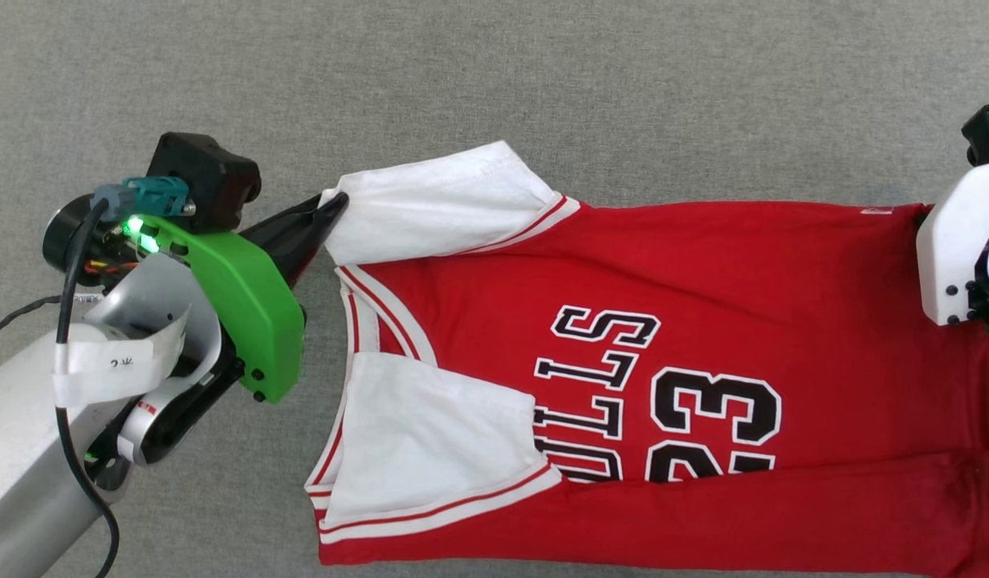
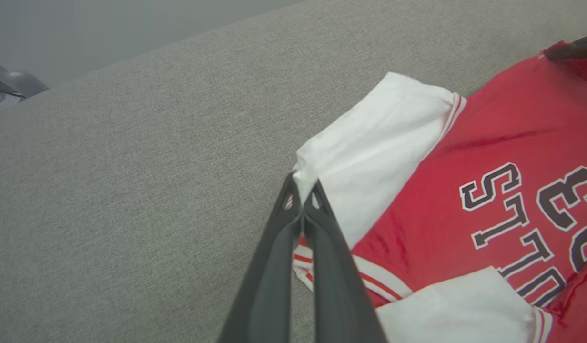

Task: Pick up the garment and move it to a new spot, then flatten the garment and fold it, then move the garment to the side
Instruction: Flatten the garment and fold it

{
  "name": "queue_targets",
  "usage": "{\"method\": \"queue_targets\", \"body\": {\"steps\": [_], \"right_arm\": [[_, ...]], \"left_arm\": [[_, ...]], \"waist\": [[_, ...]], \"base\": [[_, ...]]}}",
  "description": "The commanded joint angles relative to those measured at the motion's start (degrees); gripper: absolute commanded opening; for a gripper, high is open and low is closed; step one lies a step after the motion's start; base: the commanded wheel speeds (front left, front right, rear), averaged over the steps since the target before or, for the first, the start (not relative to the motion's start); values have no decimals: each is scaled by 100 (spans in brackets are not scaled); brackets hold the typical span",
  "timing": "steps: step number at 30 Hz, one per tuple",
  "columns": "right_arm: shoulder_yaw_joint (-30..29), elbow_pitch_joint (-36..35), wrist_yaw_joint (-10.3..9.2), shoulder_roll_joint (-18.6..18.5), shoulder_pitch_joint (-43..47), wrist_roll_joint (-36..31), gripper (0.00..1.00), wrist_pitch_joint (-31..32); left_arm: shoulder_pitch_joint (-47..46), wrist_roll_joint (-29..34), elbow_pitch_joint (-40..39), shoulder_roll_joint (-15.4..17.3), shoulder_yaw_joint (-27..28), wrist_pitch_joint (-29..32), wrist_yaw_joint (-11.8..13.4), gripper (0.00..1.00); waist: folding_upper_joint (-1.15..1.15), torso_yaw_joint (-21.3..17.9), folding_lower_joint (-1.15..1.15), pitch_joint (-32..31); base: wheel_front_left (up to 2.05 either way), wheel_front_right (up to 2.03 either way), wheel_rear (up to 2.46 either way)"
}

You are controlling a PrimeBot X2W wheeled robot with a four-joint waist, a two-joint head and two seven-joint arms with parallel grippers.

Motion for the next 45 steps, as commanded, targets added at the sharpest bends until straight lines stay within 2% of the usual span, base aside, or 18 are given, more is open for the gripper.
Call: {"method": "queue_targets", "body": {"steps": [1, 12, 24, 36, 45], "right_arm": [[19, 208, -4, 74, 59, 13, 0, -127], [-402, 292, -4, 163, 249, 149, 0, -1454], [-688, -92, -4, 154, 1284, 793, 0, -2559], [-639, -743, -4, -38, 2763, 1621, 0, -2767], [-276, -1044, -4, -421, 3626, 2061, 0, -2489]], "left_arm": [[129, -32, 38, -48, 19, -59, 34, 0], [448, -179, 509, -173, 131, -496, 160, 0], [1119, -365, 516, -116, 73, -756, 365, 0], [2384, -649, -31, 75, -226, -906, 842, 0], [2945, -745, 132, 51, -556, -871, 909, 0]], "waist": [[0, -27, 0, -62], [0, -156, 0, -681], [0, -168, 0, -1479], [0, -85, 0, -1896], [0, -82, 0, -2013]], "base": [[0, 0, 0], [0, 0, 0], [0, 0, 0], [0, 0, 0], [0, 0, 0]]}}
